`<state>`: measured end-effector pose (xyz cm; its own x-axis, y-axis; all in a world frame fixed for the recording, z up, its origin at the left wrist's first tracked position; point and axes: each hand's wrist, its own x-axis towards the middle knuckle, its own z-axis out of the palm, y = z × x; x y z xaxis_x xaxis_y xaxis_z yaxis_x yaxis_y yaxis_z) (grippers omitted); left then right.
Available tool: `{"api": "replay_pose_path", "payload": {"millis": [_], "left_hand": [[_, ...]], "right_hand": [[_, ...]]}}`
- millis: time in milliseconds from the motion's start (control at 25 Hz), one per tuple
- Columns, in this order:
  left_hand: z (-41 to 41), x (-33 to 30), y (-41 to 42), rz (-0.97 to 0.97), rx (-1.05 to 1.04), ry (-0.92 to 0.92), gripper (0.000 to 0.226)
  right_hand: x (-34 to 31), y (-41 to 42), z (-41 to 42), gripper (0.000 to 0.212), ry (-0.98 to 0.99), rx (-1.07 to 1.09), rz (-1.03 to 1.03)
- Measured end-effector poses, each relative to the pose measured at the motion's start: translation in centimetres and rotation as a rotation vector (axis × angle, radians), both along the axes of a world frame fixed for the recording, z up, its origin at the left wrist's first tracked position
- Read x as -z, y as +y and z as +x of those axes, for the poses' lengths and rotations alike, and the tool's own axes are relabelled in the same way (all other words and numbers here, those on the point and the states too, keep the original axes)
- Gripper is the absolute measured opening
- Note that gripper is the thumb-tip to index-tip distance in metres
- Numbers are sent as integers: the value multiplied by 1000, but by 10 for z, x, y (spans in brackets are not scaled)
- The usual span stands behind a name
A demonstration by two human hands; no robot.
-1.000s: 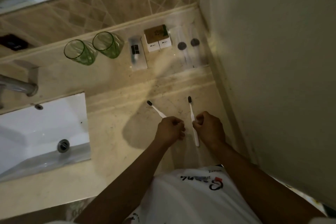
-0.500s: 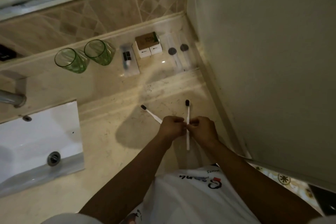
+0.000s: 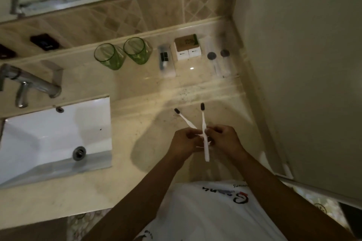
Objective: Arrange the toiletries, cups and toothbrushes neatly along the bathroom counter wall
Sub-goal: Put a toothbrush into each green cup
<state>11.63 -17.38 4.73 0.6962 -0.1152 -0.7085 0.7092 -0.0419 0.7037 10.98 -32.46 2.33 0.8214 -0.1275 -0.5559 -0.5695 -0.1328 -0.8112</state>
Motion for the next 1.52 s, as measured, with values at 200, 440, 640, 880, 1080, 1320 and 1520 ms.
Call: {"api": "replay_pose_path", "payload": {"millis": [200, 440, 640, 880, 1080, 1320, 1520], "left_hand": [[-18, -5, 36, 38, -78, -9, 20], [-32, -11, 74, 110, -209, -16, 22], [-39, -8, 88, 153, -167, -1, 21], [-31, 8, 74, 107, -49, -33, 15], [6, 2, 58, 91, -98, -36, 6], [80, -20, 87, 245, -40, -185, 15], [163, -37, 133, 280, -59, -338, 28]], "right_hand": [[-11, 37, 14, 13, -7, -100, 77], [-21, 72, 24, 26, -10, -400, 61], [-19, 85, 20, 23, 17, -476, -12], [-13, 68, 19, 15, 48, -407, -68], [-20, 57, 45, 8, 33, -357, -40], [-39, 92, 132, 12, -70, -289, -9], [-58, 129, 219, 8, -163, -156, 112]]}}
